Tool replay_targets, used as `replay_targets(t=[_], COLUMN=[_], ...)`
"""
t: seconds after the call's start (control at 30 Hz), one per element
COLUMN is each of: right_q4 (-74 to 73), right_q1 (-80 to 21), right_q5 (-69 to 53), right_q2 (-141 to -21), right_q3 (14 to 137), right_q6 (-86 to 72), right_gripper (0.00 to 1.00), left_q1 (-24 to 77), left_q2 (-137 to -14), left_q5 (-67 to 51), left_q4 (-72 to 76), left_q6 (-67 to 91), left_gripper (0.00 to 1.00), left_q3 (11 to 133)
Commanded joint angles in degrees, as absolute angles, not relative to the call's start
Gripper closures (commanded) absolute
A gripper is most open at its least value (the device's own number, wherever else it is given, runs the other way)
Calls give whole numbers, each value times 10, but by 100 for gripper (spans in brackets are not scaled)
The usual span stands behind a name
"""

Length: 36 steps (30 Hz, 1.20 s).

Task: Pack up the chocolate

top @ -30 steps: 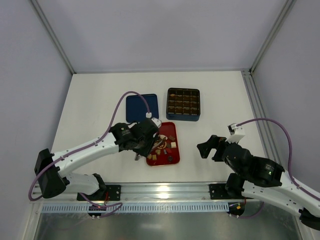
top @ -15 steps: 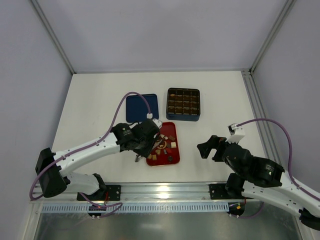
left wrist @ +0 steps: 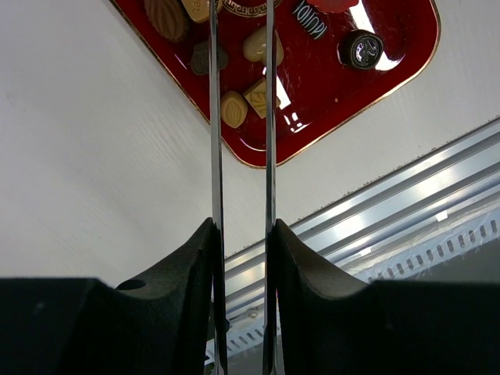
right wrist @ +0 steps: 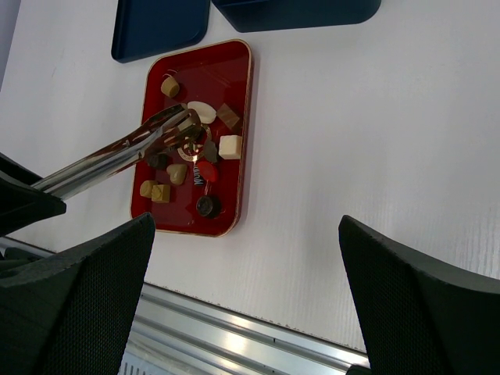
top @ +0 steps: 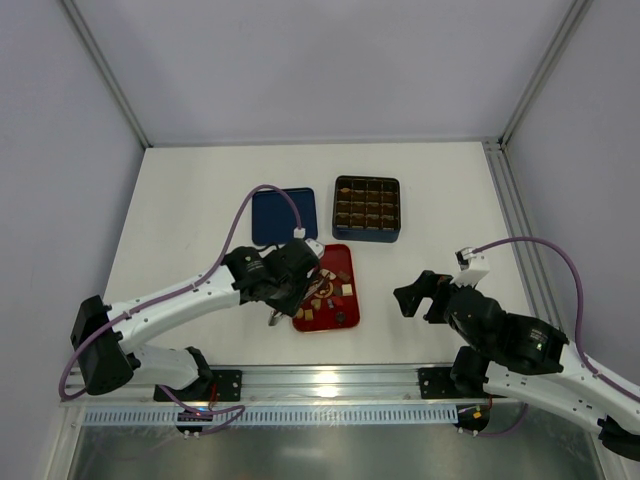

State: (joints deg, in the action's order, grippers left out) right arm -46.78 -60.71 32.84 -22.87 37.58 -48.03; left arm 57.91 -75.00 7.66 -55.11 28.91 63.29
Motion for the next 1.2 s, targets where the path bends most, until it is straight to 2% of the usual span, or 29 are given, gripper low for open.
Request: replay_targets(t=[0.0, 0.63, 0.9, 1.17], right_q4=[-447, -449, -453, -454], right_q1=[-610, -610, -610, -610], right_q5=[332, 330, 332, 334], right_q2=[-228, -221, -221, -219], right_q3=[372, 368, 369, 370], right_q6=[-488, -490, -490, -490], right_gripper=[0, 0, 0, 0], left_q1=[584, 590, 592, 593], left_q2=[-740, -739, -744, -738], left_q5=[69, 75, 78, 81], left_q4=[-552, -562, -563, -582], left_q6=[280, 280, 280, 279], left_gripper=[67, 63, 72, 76], left_q3=[628, 626, 630, 656])
